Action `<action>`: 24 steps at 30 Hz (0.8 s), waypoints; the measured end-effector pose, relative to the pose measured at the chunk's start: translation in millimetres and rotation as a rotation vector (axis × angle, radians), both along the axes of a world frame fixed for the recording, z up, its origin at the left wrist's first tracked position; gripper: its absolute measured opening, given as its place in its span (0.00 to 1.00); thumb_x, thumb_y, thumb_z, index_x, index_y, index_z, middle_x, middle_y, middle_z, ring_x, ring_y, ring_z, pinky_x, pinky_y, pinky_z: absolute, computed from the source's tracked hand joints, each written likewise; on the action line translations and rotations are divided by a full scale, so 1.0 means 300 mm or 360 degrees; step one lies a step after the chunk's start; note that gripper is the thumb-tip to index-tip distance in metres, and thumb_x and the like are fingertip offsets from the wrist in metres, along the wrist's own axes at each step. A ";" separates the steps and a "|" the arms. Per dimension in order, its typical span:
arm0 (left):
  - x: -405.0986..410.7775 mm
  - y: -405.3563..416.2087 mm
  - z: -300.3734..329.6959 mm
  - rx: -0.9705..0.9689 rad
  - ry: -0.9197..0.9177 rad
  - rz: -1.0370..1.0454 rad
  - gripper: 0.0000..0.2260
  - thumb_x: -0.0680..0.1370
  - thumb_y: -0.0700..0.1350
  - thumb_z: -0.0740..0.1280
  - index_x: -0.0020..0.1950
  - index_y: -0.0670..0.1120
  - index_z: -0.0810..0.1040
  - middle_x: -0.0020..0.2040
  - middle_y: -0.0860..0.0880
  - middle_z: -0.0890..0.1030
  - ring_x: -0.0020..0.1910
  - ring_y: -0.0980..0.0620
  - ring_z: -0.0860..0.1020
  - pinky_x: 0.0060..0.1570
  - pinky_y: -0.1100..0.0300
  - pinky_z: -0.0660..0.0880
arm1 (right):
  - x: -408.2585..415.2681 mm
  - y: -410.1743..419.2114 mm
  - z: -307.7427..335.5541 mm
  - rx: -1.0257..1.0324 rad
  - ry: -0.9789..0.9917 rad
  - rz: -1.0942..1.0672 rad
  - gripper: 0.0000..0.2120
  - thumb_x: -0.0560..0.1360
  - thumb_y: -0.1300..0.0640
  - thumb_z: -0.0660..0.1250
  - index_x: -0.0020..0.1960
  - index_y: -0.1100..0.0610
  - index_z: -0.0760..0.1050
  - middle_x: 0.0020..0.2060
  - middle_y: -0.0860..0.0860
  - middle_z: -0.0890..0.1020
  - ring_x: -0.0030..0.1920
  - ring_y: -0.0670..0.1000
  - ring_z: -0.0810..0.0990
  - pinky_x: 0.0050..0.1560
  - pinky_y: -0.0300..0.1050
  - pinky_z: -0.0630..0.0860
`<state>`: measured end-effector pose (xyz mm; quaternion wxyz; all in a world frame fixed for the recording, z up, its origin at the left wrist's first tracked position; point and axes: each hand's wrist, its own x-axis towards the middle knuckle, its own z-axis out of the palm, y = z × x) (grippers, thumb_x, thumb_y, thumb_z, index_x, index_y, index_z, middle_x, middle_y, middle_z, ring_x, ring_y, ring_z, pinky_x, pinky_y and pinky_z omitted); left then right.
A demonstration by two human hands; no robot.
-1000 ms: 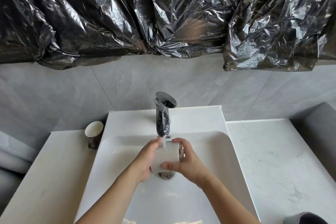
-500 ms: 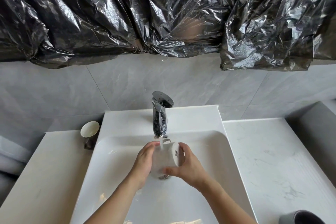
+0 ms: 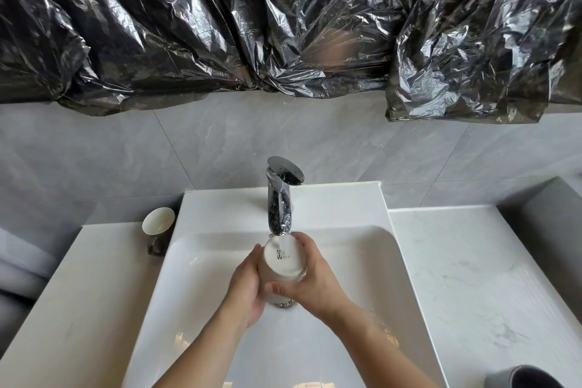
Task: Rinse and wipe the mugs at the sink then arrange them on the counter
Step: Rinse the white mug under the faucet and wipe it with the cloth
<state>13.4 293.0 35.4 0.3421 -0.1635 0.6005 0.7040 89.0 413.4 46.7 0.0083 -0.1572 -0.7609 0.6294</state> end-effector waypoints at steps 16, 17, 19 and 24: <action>-0.093 0.020 0.299 -0.0835 0.2214 -0.0377 0.23 0.80 0.41 0.54 0.76 0.45 0.64 0.74 0.55 0.63 0.75 0.59 0.60 0.73 0.67 0.55 | 0.021 0.030 -0.008 -0.0153 -0.0220 -0.0376 0.38 0.58 0.44 0.79 0.64 0.47 0.69 0.56 0.42 0.80 0.56 0.43 0.80 0.56 0.43 0.79; -0.102 0.044 0.335 -0.0902 0.2388 -0.0522 0.24 0.80 0.42 0.54 0.77 0.44 0.63 0.76 0.54 0.61 0.77 0.57 0.57 0.75 0.65 0.52 | 0.021 0.030 -0.001 -0.0196 -0.0267 -0.0420 0.38 0.58 0.43 0.79 0.64 0.48 0.69 0.56 0.44 0.80 0.55 0.44 0.80 0.56 0.45 0.79; -0.114 0.076 0.357 -0.1050 0.2546 -0.0810 0.24 0.80 0.45 0.50 0.77 0.41 0.64 0.78 0.48 0.62 0.79 0.50 0.57 0.77 0.56 0.54 | 0.025 0.035 0.029 -0.0297 -0.0341 -0.0489 0.34 0.62 0.46 0.80 0.63 0.51 0.70 0.54 0.46 0.80 0.52 0.45 0.81 0.47 0.43 0.79; -0.094 0.085 0.325 -0.1540 0.2736 -0.1185 0.27 0.77 0.44 0.48 0.75 0.39 0.68 0.76 0.42 0.67 0.77 0.43 0.62 0.76 0.53 0.58 | 0.047 0.062 0.070 -0.0537 -0.0472 -0.0613 0.37 0.62 0.44 0.80 0.64 0.57 0.69 0.54 0.52 0.80 0.49 0.50 0.81 0.40 0.43 0.78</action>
